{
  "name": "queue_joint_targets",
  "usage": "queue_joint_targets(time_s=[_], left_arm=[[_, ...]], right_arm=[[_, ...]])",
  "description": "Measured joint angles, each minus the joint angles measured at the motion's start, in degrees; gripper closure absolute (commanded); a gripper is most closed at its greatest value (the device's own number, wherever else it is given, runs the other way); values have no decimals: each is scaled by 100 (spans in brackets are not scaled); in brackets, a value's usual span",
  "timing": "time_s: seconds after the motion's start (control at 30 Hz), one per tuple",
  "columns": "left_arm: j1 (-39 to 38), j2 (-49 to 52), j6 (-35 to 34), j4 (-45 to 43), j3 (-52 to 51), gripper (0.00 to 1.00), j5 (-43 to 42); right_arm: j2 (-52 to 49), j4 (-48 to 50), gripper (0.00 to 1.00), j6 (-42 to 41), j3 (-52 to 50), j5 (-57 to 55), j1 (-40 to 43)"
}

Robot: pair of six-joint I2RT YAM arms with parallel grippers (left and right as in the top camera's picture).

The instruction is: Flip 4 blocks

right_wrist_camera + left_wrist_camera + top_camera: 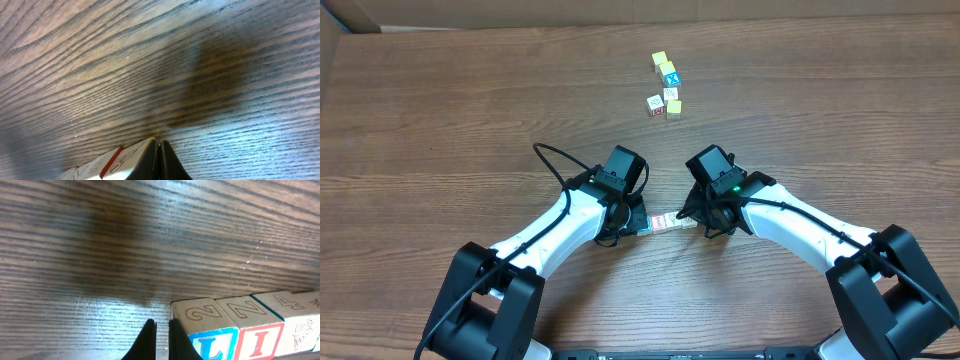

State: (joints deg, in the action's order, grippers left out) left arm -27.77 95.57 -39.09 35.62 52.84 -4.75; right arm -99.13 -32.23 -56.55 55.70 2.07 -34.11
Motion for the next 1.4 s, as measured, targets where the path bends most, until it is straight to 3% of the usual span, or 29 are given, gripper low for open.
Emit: queue_joint_targets(time_s=[0.7,0.97,1.4], left_arm=[[13,13,2,-398,-11,96,404],[15,13,2,-374,-11,96,470],[15,13,68,-256,-11,96,393]], right_arm=[[2,-35,96,-922,-2,254,37],[0,-59,85,-1043,-4,269,37],[2,-109,90,-938,2,212,35]])
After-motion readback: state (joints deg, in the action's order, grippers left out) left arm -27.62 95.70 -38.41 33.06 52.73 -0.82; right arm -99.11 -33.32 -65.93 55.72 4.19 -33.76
